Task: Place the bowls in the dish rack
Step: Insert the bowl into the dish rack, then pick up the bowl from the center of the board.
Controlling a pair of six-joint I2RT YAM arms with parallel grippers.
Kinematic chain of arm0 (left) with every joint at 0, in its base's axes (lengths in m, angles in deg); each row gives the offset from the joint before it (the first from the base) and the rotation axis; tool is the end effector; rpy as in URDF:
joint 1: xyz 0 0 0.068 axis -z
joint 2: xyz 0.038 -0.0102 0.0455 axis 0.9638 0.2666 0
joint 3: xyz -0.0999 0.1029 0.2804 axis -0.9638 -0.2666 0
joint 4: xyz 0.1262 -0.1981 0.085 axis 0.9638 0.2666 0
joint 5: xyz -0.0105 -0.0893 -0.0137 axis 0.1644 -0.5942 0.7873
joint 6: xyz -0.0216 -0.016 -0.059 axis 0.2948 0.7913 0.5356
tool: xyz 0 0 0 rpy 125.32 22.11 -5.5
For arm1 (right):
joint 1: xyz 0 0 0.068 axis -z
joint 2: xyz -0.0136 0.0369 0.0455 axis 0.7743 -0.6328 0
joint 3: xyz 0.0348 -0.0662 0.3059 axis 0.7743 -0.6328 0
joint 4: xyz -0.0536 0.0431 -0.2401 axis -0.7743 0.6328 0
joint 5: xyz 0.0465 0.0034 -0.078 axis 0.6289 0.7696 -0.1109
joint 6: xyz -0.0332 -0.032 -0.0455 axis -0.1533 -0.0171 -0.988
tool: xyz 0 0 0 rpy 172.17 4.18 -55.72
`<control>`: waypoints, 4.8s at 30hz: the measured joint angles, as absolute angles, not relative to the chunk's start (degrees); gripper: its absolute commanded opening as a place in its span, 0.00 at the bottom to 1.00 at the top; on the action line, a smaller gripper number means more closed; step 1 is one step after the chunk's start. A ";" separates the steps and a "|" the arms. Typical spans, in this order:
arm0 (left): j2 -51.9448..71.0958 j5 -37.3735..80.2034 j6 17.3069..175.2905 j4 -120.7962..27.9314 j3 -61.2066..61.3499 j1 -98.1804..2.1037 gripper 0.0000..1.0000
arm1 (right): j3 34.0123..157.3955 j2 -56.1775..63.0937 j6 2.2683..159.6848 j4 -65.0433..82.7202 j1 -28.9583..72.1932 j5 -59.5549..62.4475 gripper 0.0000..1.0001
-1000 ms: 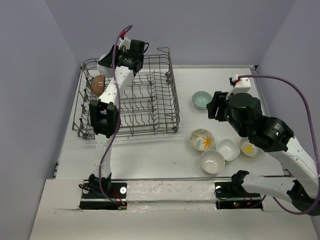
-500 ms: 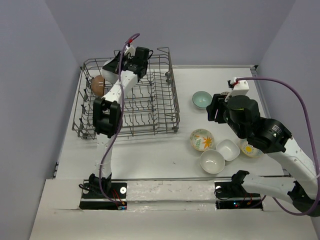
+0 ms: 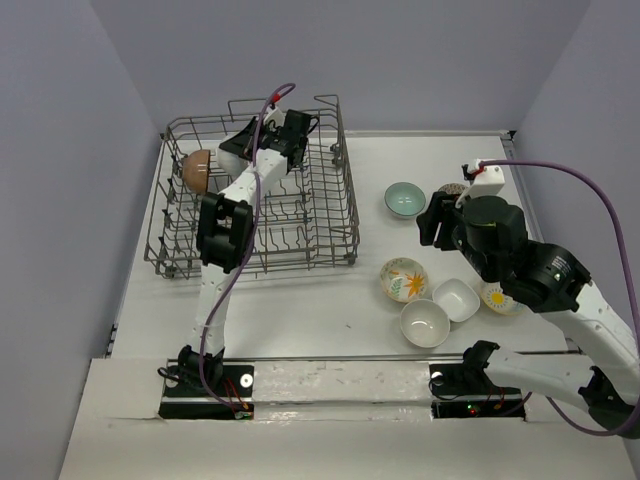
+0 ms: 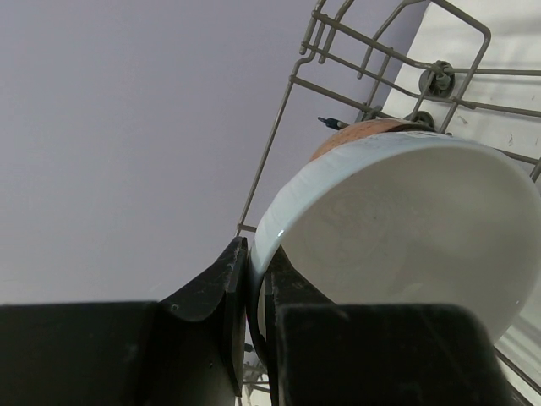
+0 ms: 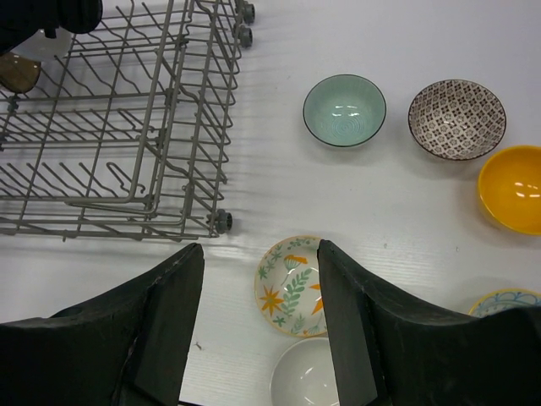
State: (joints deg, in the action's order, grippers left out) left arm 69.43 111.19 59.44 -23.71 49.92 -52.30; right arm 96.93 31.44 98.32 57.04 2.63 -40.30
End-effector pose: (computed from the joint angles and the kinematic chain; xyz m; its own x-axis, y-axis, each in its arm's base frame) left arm 0.5244 -0.1604 0.2896 -0.7672 0.3818 -0.5154 -0.4166 0.3145 0.8530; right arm 0.1073 0.0771 0.4589 -0.3712 0.0935 -0.9238 -0.1373 0.9785 0.1542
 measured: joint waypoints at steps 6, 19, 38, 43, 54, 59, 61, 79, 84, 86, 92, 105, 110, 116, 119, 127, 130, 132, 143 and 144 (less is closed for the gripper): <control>69.67 111.26 58.35 -24.54 50.20 -52.23 0.00 | 96.16 31.83 98.30 57.08 2.63 -40.30 0.63; 71.77 113.51 53.43 -31.12 48.78 -51.49 0.00 | 95.97 32.16 98.19 57.08 2.63 -40.30 0.62; 76.38 113.97 51.49 -33.26 45.18 -50.27 0.00 | 95.14 32.95 98.19 57.30 2.63 -40.35 0.62; 76.56 114.51 51.05 -33.80 44.85 -49.98 0.00 | 95.14 32.95 98.22 57.34 2.63 -40.35 0.63; 76.16 114.38 47.51 -39.51 42.29 -49.85 0.52 | 95.14 32.95 98.37 57.63 2.63 -40.35 0.63; 74.92 114.30 45.47 -41.96 40.26 -49.70 0.65 | 95.14 32.95 98.37 57.80 2.63 -40.35 0.63; 74.20 114.27 45.23 -42.59 39.49 -49.59 0.67 | 95.14 32.95 98.37 57.87 2.63 -40.35 0.62; 70.74 112.48 45.19 -42.90 36.21 -49.22 0.77 | 95.25 32.92 98.57 58.87 2.63 -40.32 0.63; 70.00 108.77 51.64 -34.94 38.82 -49.13 0.83 | 95.25 32.81 98.63 58.92 2.63 -40.32 0.62; 69.96 105.99 55.68 -30.55 40.96 -49.11 0.87 | 95.25 32.73 98.63 59.05 2.63 -40.32 0.63; 69.63 96.85 66.00 -19.53 47.67 -47.14 0.95 | 95.25 32.71 99.00 59.27 2.63 -40.32 0.63; 62.74 80.66 77.41 -7.55 49.55 -46.46 0.92 | 95.51 32.44 99.72 59.33 2.63 -40.32 0.63; 50.77 69.97 80.97 -6.53 47.73 -47.07 0.93 | 95.82 32.31 100.14 59.33 2.63 -40.37 0.64; 29.00 55.98 83.99 -10.46 37.02 -47.45 0.99 | 95.84 30.30 101.84 59.33 2.63 -42.27 0.68; 19.36 49.14 85.67 -13.94 29.31 -47.42 0.99 | 95.84 27.28 103.22 59.31 2.67 -44.43 0.70; 7.10 38.67 89.47 -20.19 10.55 -47.38 0.99 | 95.71 19.22 104.14 57.74 12.37 -41.88 0.69; 3.51 37.86 90.46 -21.87 4.37 -47.29 0.99 | 95.18 16.86 103.92 55.05 22.98 -37.13 0.68; 1.15 37.64 91.24 -23.47 1.02 -47.29 0.99 | 95.18 15.70 103.88 54.00 26.84 -34.62 0.68; -9.80 35.61 94.67 -33.39 -13.97 -47.29 0.99 | 85.13 16.23 105.01 47.64 42.10 -18.07 0.67; -10.30 35.54 94.78 -33.85 -14.78 -47.29 0.99 | 83.71 16.90 105.10 47.57 42.86 -17.09 0.67</control>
